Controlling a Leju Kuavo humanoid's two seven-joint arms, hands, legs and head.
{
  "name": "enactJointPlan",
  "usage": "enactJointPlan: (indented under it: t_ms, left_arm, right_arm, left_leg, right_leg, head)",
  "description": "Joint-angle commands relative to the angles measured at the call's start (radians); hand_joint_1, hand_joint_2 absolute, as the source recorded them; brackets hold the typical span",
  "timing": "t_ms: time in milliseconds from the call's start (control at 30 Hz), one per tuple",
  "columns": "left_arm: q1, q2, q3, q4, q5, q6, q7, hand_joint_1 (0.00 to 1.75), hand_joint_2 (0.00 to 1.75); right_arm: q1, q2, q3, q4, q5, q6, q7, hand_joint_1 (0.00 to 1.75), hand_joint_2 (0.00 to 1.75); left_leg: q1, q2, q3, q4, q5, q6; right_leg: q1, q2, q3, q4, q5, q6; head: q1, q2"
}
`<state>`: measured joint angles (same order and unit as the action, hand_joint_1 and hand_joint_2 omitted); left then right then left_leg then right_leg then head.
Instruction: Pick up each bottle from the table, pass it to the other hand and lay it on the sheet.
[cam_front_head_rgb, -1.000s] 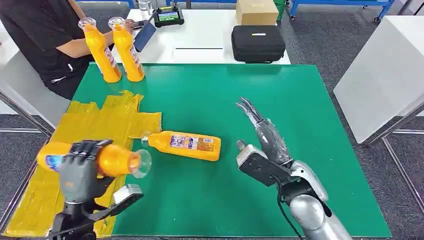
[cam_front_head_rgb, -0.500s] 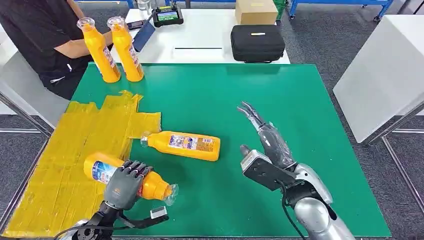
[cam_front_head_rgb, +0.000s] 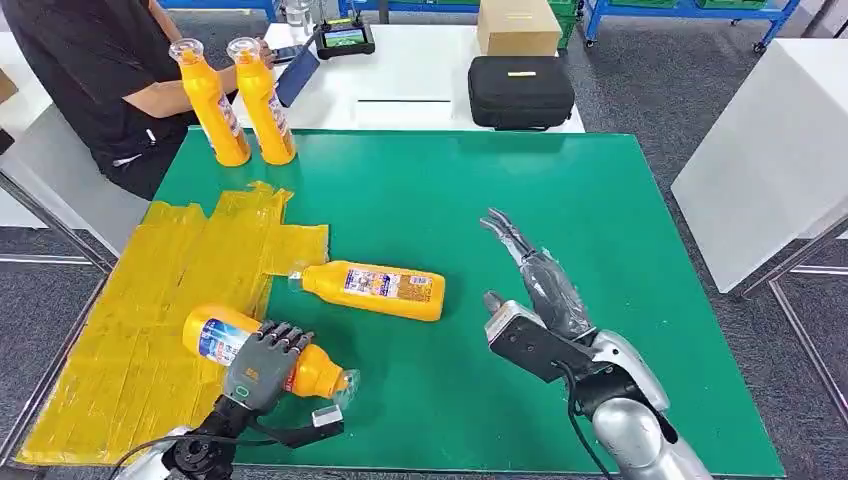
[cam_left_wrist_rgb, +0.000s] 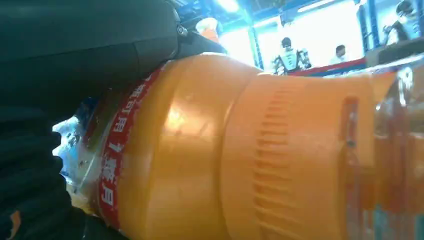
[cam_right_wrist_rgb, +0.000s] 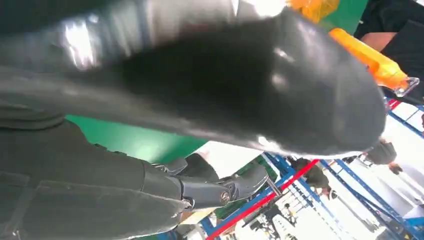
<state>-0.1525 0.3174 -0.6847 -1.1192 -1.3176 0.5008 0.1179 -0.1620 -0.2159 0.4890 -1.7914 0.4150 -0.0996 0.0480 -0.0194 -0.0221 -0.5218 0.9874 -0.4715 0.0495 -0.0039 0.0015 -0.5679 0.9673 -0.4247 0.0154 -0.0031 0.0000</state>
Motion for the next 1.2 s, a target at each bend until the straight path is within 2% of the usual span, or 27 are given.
enactJointPlan:
  t_ms: [33, 367, 533, 767, 933, 967, 1067, 1200]
  left_arm:
    - [-0.087, -0.057, 0.014, 0.256, 0.031, -0.101, 0.100, 0.00, 0.00]
    - [-0.029, -0.010, 0.078, 0.073, 0.099, -0.166, 0.158, 0.00, 0.00]
    - [-0.010, 0.023, 0.095, -0.055, 0.138, -0.263, 0.192, 0.00, 0.00]
    - [0.005, 0.036, 0.112, -0.134, 0.147, -0.235, 0.201, 0.00, 0.00]
    - [0.063, 0.076, 0.190, -0.440, 0.283, -0.059, 0.105, 0.00, 0.00]
    - [0.063, 0.088, 0.183, -0.468, 0.291, -0.059, 0.119, 0.00, 0.00]
    - [0.088, 0.053, 0.224, -0.526, 0.404, 0.010, 0.027, 0.00, 0.00]
    - [0.119, -0.006, 0.272, -0.569, 0.706, 0.181, -0.204, 0.00, 0.00]
  right_arm:
    - [0.060, 0.018, -0.066, -0.029, 0.042, 0.025, 0.040, 0.00, 0.00]
    - [0.089, 0.011, -0.073, -0.033, 0.054, 0.032, 0.043, 0.00, 0.00]
    - [0.102, -0.010, -0.077, -0.038, 0.051, 0.022, 0.052, 0.00, 0.00]
    - [0.116, -0.016, -0.081, -0.041, 0.048, 0.010, 0.053, 0.00, 0.00]
    - [0.171, -0.017, -0.102, -0.085, 0.062, -0.015, 0.064, 0.00, 0.00]
    - [0.170, -0.018, -0.101, -0.085, 0.065, -0.016, 0.064, 0.00, 0.00]
    - [0.168, -0.021, -0.095, -0.081, 0.066, -0.022, 0.067, 0.00, 0.00]
    - [0.170, -0.033, -0.083, -0.073, 0.066, -0.033, 0.069, 0.00, 0.00]
  left_leg:
    - [0.000, 0.001, 0.001, -0.001, 0.002, -0.003]
    - [0.003, 0.006, 0.001, -0.001, 0.006, -0.007]
    - [0.003, 0.004, 0.001, -0.001, 0.006, -0.007]
    - [0.004, 0.006, -0.004, 0.000, 0.005, -0.009]
    - [0.004, 0.003, -0.010, 0.003, 0.005, -0.008]
    - [0.004, 0.002, -0.011, 0.003, 0.005, -0.009]
    - [0.004, 0.004, -0.012, 0.002, 0.004, -0.009]
    - [0.003, 0.004, -0.012, 0.001, 0.006, -0.007]
  right_leg:
    - [0.000, 0.000, 0.001, -0.001, 0.003, -0.001]
    - [0.002, 0.003, -0.001, -0.002, 0.008, -0.006]
    - [0.003, 0.002, 0.001, 0.000, 0.007, -0.006]
    - [0.004, 0.002, -0.006, -0.001, 0.006, -0.006]
    - [0.004, 0.000, -0.012, 0.002, 0.005, -0.006]
    - [0.004, -0.001, -0.013, 0.002, 0.005, -0.006]
    - [0.004, 0.002, -0.014, 0.001, 0.005, -0.006]
    - [0.003, 0.001, -0.015, 0.000, 0.006, -0.006]
  head:
    - [0.000, 0.000]
    - [0.000, 0.000]
    - [0.000, 0.000]
    - [0.000, 0.000]
    - [0.000, 0.000]
    - [0.000, 0.000]
    - [0.000, 0.000]
    - [0.000, 0.000]
